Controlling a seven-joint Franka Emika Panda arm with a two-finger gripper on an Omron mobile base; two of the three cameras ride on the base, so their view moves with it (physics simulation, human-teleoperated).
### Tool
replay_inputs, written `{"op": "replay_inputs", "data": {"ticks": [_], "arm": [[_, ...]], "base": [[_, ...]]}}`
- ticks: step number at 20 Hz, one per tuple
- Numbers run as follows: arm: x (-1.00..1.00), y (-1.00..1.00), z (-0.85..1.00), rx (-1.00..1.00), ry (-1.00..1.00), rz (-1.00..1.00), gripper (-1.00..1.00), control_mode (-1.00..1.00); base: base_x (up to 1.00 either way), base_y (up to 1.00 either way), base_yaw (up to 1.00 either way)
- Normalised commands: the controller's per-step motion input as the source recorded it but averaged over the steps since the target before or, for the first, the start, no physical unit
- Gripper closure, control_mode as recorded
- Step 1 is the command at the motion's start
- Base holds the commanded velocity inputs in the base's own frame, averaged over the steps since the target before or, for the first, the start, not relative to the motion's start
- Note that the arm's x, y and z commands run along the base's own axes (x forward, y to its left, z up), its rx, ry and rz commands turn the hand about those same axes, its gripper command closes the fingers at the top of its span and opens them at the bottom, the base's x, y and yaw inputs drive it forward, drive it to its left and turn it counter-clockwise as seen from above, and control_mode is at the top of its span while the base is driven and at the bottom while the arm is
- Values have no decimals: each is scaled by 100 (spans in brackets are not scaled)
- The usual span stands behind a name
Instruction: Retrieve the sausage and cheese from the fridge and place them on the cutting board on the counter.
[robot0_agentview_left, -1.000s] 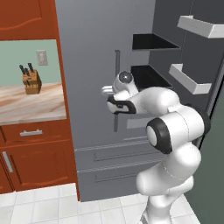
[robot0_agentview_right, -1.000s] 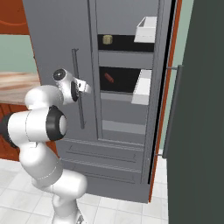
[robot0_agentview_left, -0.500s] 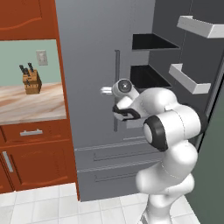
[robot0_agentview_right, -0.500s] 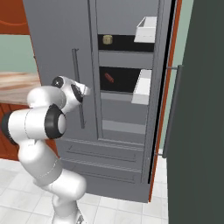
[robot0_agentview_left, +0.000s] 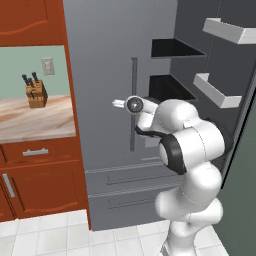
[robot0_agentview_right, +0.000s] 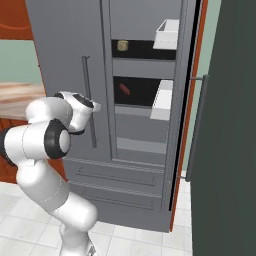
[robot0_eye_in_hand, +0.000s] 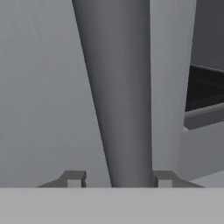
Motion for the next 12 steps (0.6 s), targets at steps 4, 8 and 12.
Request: {"op": "replay_inputs", "data": {"ticks": [4, 8, 12], "arm": [[-15, 0, -4, 0, 8, 0, 100, -100], [-87, 22, 0, 0, 1, 4, 100, -100], [-100, 56, 11, 0, 8, 0, 100, -100]], "base": [[0, 0, 0], [0, 0, 0], [0, 0, 0]]}}
